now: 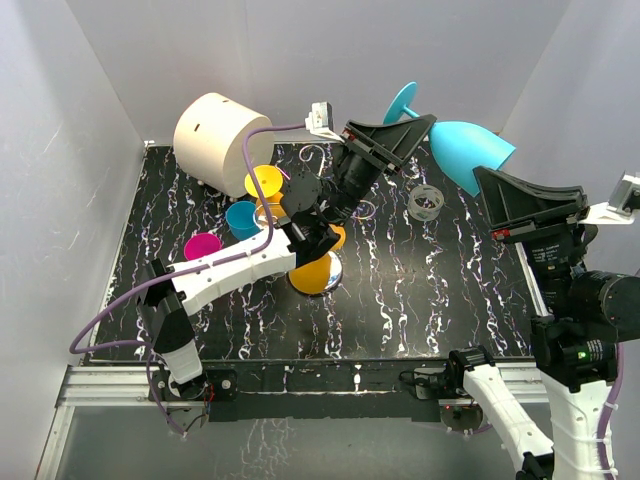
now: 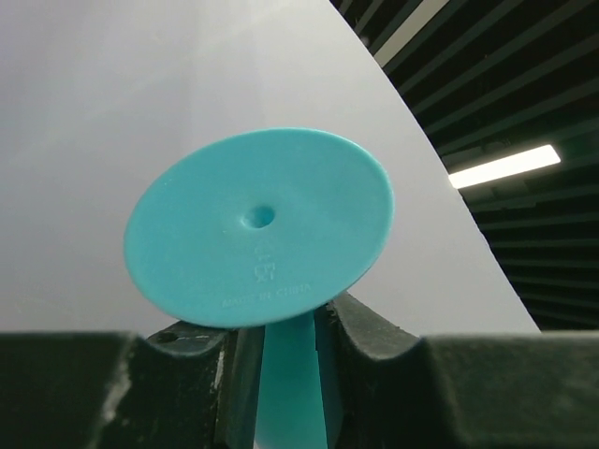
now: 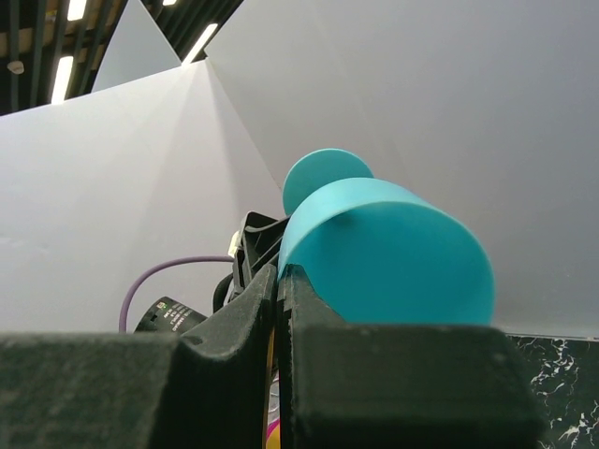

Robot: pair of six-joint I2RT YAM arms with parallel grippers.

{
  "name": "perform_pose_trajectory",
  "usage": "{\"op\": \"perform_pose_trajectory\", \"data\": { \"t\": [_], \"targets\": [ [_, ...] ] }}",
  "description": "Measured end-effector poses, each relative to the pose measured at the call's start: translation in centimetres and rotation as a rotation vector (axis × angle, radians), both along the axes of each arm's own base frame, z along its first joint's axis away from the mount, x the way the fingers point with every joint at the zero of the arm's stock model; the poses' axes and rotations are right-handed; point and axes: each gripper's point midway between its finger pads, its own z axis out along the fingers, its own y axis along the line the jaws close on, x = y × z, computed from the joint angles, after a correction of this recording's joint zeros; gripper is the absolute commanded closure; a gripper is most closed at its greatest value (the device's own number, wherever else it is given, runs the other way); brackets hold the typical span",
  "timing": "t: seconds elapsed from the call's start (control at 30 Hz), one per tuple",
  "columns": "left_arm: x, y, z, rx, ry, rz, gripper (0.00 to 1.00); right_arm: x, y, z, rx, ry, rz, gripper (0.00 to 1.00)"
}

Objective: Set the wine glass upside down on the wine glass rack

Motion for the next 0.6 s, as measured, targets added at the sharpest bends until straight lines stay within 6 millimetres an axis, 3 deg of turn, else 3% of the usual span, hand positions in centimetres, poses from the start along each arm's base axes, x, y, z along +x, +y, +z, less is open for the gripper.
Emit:
{"op": "perform_pose_trajectory", "data": {
  "t": [0.17, 0.37, 0.6],
  "targets": [
    [-0.1, 0.3, 0.4, -0.014, -0.019, 0.008, 0.99, 0.0, 0.0, -0.1, -0.005, 0.0, -0.003, 1.0],
    [-0.3, 0.7, 1.0, -0.035, -0.034, 0.013, 1.0, -0.4, -0.2, -0.1, -0.006, -0.006, -0.013, 0.96],
    [-0.3, 1.3, 1.1, -0.036, -0.061, 0.055, 1.0, -0.1, -0.4, -0.8, -0.015, 0.023, -0.031, 0.47]
  ]
}}
